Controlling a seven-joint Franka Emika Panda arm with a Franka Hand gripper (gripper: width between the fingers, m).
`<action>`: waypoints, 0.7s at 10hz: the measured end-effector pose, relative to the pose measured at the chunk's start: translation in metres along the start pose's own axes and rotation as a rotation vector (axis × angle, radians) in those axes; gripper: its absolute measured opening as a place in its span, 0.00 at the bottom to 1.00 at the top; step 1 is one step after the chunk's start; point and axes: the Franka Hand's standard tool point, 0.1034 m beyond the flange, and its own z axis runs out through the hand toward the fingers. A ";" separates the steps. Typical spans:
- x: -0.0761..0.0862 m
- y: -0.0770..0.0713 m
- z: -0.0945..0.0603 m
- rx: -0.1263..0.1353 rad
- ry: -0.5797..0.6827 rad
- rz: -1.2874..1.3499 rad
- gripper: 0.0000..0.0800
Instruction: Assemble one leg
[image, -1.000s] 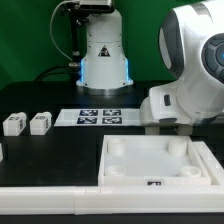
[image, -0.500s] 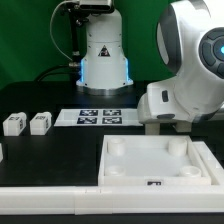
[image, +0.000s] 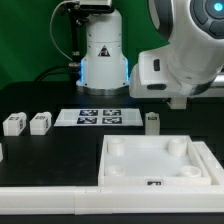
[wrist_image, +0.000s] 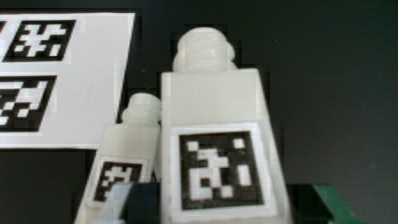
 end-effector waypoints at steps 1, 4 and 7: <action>0.004 -0.001 -0.002 0.003 0.025 -0.001 0.36; 0.007 -0.003 -0.005 0.022 0.339 -0.005 0.36; 0.005 0.024 -0.061 0.026 0.582 -0.119 0.36</action>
Offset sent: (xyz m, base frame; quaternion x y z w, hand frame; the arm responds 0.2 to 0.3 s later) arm 0.0000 0.0000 0.0000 0.0000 0.1790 0.0000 0.9838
